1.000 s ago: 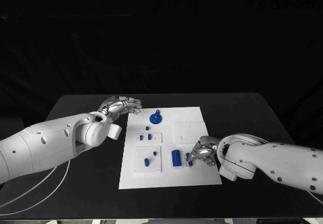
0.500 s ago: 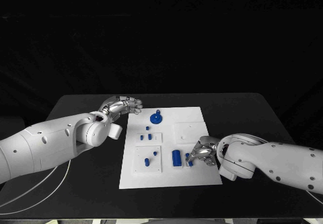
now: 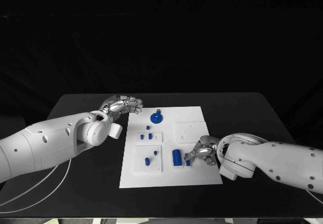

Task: Assemble the parts on the task board

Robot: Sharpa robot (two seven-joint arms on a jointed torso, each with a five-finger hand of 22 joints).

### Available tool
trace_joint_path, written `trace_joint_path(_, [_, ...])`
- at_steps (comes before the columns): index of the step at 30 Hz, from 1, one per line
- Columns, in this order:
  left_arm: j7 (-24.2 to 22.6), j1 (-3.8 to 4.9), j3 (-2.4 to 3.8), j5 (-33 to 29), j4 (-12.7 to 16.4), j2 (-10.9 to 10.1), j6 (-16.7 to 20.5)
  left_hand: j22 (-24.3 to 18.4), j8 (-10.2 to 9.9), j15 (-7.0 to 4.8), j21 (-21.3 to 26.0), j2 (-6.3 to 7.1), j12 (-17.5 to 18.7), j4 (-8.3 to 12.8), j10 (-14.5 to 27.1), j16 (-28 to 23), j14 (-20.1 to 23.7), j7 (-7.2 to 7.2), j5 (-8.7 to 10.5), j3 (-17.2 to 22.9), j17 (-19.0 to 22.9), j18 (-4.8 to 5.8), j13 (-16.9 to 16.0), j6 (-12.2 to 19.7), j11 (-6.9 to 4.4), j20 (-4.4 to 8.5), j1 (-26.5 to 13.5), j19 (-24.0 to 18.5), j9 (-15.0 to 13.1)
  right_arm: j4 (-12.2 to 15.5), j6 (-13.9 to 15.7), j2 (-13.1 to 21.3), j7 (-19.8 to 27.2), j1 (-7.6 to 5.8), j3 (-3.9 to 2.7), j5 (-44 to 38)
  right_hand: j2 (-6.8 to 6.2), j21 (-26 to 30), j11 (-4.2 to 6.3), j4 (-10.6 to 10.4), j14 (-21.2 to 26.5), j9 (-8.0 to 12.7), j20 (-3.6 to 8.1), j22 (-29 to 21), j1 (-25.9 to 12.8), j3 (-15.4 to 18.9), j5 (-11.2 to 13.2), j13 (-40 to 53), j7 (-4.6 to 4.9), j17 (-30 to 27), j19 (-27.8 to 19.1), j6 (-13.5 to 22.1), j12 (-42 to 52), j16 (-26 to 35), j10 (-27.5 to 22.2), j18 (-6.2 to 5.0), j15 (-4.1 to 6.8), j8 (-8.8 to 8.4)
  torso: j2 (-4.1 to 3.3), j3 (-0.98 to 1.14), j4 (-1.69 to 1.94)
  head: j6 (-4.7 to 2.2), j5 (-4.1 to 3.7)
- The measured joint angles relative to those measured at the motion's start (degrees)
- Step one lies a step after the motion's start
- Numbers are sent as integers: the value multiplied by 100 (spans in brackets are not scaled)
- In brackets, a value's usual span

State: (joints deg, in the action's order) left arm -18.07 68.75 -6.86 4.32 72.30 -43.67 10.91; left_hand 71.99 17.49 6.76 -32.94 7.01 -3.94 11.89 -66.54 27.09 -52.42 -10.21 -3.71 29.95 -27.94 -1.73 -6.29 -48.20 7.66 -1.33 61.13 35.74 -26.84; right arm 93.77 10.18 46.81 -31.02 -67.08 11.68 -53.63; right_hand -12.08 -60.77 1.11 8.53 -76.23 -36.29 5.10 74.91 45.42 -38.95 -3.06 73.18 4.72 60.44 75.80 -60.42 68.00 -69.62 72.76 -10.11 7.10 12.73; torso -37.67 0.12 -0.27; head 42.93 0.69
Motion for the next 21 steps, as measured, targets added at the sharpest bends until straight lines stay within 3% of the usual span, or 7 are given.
trace_joint_path(10, [3, 0, 0, 1, 0, -5, -1, -1, 0, 0, 0, 0, 0, 0, 0, 0, 0, 0, 0, 0, 0, 0, 0, 0, 0, 0, 0, 0, 0, 46, -118, 89, 85, 1, -1, 11, -143, 21, 11, 86, 29, -18, 56, 0, 105, 162, 0, -5, 10, 0, -10, 11, 0, 0, -30, 0, 16, -15, 1, 0, 1, 9, 1])
trace_joint_path(21, [5, 0, 0, 2, -1, -8, -2, 5, 0, 0, 0, 0, 0, 0, 0, 0, 0, 0, 0, 0, -5, 0, 0, 0, 0, 0, 0, 0, -1, 96, -413, 193, 184, 2, 7, 10, -60, 21, 11, 507, 32, -29, 75, 0, 574, 296, 0, -5, 22, 6, -30, 23, 1, 0, -50, 1, 13, -15, 3, 2, -3, -2, 6])
